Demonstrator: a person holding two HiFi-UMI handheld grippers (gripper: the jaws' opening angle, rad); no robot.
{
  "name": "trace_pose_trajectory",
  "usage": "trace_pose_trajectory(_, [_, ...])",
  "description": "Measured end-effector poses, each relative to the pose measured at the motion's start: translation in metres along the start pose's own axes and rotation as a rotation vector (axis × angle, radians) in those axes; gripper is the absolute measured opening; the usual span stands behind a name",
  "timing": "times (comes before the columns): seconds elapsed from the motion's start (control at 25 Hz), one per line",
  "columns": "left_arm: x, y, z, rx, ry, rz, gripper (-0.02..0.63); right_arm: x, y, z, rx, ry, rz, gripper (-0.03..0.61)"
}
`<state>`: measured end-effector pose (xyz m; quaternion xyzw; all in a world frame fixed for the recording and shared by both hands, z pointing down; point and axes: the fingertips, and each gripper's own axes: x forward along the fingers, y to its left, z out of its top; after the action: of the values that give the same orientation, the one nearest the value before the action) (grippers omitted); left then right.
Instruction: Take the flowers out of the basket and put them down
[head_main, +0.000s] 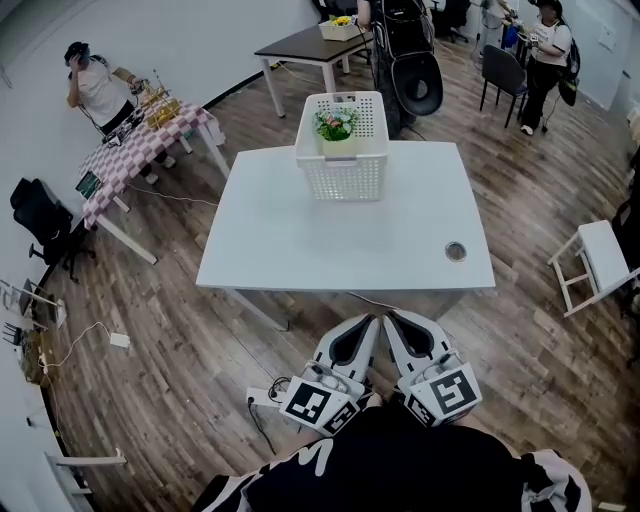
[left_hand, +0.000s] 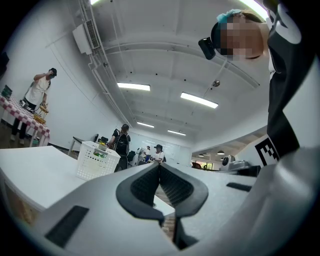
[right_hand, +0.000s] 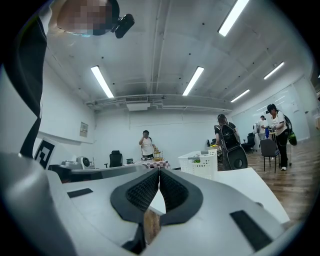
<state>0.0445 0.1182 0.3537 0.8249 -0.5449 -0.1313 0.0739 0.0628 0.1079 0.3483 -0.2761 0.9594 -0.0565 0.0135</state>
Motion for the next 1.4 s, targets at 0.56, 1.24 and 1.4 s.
trace_pose_trajectory(0.56, [0.022, 0.028, -0.001, 0.018, 0.001, 0.025, 0.005, 0.028, -0.024, -0.001, -0.003, 0.005, 0.005, 0.018])
trace_pose_trajectory(1.24, [0.120, 0.126, 0.021, 0.051, -0.007, 0.087, 0.005, 0.142, -0.107, 0.014, -0.005, -0.001, 0.057, 0.018])
trace_pose_trajectory(1.4, [0.139, 0.146, 0.023, 0.051, 0.003, 0.099, 0.005, 0.162, -0.123, 0.015, 0.011, 0.006, 0.055, 0.018])
